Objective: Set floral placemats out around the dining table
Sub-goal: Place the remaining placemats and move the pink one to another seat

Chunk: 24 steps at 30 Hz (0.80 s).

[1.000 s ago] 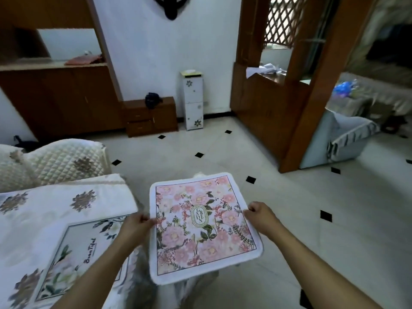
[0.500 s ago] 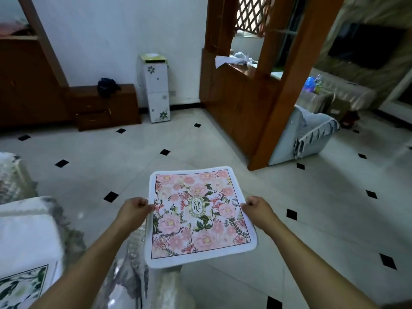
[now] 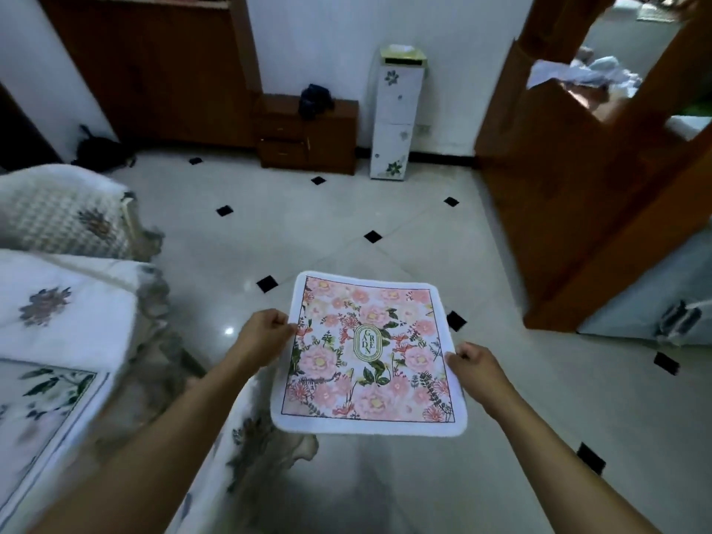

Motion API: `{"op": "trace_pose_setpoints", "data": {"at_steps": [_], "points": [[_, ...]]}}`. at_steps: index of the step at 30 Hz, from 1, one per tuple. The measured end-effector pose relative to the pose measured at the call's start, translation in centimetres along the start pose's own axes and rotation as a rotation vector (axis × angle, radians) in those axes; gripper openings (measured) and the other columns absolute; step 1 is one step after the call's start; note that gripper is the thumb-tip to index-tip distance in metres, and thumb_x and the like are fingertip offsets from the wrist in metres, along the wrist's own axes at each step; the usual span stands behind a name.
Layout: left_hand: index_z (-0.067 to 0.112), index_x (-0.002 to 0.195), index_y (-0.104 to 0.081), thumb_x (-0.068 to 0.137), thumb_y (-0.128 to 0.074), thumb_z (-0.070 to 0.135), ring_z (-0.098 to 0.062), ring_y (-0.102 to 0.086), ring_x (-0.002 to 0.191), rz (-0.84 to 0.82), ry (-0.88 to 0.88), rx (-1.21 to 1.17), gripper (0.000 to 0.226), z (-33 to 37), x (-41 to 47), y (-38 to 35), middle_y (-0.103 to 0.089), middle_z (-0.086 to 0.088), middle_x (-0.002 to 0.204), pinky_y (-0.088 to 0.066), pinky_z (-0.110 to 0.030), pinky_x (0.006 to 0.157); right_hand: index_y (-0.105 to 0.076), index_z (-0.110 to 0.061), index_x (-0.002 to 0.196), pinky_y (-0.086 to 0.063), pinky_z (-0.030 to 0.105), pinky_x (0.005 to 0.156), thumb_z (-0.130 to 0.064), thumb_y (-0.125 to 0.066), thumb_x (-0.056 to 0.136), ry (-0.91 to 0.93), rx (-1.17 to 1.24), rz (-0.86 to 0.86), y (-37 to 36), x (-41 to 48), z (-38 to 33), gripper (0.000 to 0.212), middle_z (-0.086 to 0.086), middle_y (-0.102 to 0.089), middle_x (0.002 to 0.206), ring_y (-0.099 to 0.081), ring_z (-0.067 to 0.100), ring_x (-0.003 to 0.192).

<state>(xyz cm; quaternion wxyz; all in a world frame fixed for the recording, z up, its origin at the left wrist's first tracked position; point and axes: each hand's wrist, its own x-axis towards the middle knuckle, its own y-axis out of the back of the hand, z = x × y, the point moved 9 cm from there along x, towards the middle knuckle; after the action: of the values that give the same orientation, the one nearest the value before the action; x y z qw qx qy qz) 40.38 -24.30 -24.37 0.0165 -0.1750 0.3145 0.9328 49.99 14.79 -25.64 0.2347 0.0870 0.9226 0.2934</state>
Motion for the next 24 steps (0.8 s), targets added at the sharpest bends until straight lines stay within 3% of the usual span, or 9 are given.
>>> {"op": "trace_pose_setpoints", "data": {"at_steps": [4,9,13,18,22,24], "points": [[0.012,0.067,-0.061,0.086,-0.069,0.025,-0.019,-0.050,0.055,0.118,0.074,-0.036,0.024,0.6,-1.8,1.2,-0.057,0.000,0.057,-0.039,-0.031,0.056,-0.042,-0.019,0.064,-0.032,0.031,0.059,-0.025,-0.055,0.087,0.122,-0.026,-0.109,1.4,4.3,-3.5,0.027,0.002,-0.049,0.062,-0.044,0.017,0.057],[0.014,0.059,-0.055,0.086,-0.068,0.020,-0.010,-0.039,0.044,0.291,0.088,-0.053,0.031,3.5,-2.0,4.8,-0.046,0.003,0.049,-0.030,-0.024,0.042,-0.044,-0.019,0.065,-0.033,0.030,0.059,-0.024,-0.055,0.087,0.263,-0.052,-0.210,1.7,9.7,-10.4,0.025,0.002,-0.050,0.063,-0.045,0.017,0.057],[0.012,0.059,-0.055,0.086,-0.069,0.021,-0.015,-0.046,0.052,0.366,0.121,-0.051,0.032,5.3,1.3,7.6,-0.053,-0.001,0.054,-0.032,-0.029,0.052,-0.039,-0.020,0.064,-0.030,0.031,0.058,-0.023,-0.056,0.086,0.338,-0.062,-0.224,1.2,14.7,-15.7,0.027,0.002,-0.043,0.061,-0.039,0.016,0.055],[0.010,0.070,-0.066,0.088,-0.068,0.025,-0.015,-0.052,0.054,0.297,0.092,-0.093,0.024,8.4,11.2,7.2,-0.063,-0.002,0.060,-0.036,-0.028,0.055,-0.039,-0.021,0.064,-0.032,0.030,0.057,-0.026,-0.056,0.085,0.305,-0.093,-0.184,2.9,22.3,-19.2,0.028,0.000,-0.044,0.060,-0.040,0.016,0.055],[0.007,0.071,-0.067,0.088,-0.067,0.021,-0.006,-0.047,0.039,0.224,0.057,-0.134,0.022,13.6,20.3,6.0,-0.060,0.004,0.044,-0.035,-0.022,0.041,-0.034,-0.021,0.064,-0.029,0.030,0.059,-0.024,-0.055,0.085,0.258,-0.116,-0.123,6.4,28.5,-22.4,0.029,-0.001,-0.038,0.061,-0.036,0.015,0.057],[0.007,0.069,-0.065,0.088,-0.066,0.016,-0.007,-0.051,0.042,0.196,0.027,-0.177,0.022,16.4,24.2,5.8,-0.059,0.005,0.044,-0.035,-0.020,0.039,-0.035,-0.021,0.064,-0.029,0.031,0.058,-0.024,-0.055,0.085,0.239,-0.124,-0.091,8.0,31.5,-24.2,0.029,-0.002,-0.040,0.060,-0.037,0.016,0.057]]}}
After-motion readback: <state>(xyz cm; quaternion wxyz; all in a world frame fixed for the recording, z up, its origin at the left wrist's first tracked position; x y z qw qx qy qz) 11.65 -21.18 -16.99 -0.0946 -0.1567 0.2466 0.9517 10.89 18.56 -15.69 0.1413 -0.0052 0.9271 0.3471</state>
